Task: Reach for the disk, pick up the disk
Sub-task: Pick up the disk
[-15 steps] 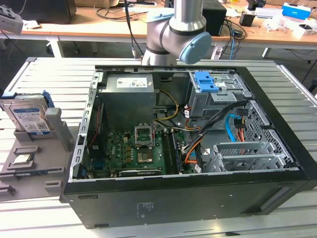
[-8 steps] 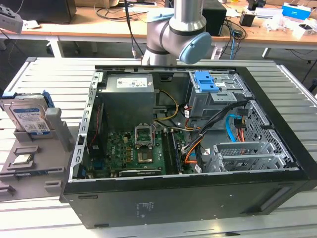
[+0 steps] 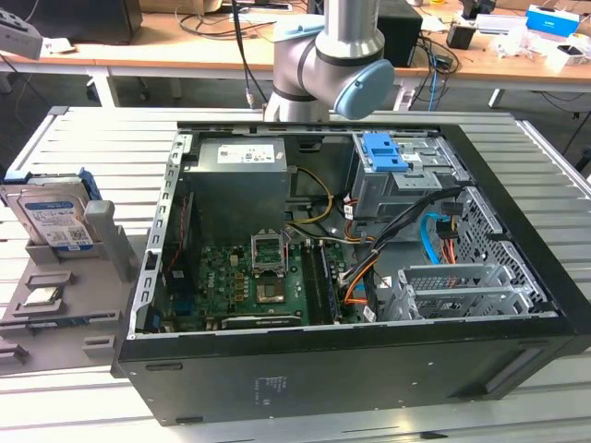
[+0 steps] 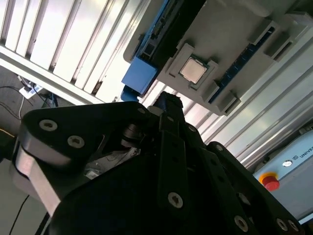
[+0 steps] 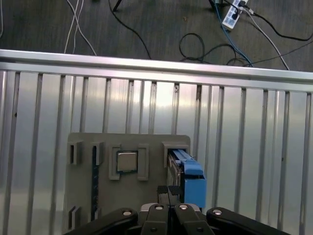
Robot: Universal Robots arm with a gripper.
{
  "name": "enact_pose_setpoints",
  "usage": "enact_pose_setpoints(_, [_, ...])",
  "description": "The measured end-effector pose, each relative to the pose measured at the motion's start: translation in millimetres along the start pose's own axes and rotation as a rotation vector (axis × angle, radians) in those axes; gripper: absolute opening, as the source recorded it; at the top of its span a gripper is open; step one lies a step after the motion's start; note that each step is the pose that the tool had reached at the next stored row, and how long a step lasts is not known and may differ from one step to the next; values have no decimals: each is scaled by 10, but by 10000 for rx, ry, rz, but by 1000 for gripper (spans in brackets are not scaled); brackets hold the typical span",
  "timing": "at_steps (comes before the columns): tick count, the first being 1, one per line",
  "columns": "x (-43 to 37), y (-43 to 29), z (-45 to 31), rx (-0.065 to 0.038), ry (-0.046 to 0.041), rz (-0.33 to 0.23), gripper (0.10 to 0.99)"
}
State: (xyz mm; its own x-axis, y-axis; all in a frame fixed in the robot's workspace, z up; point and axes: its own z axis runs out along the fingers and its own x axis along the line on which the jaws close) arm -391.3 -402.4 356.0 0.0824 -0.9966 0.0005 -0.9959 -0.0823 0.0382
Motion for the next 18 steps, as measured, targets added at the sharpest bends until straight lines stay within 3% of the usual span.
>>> enact_pose_setpoints(11, [0, 0, 0, 0, 40, -1061, 106])
enact_pose_setpoints(18, [0, 0, 0, 0, 42, -1042, 106])
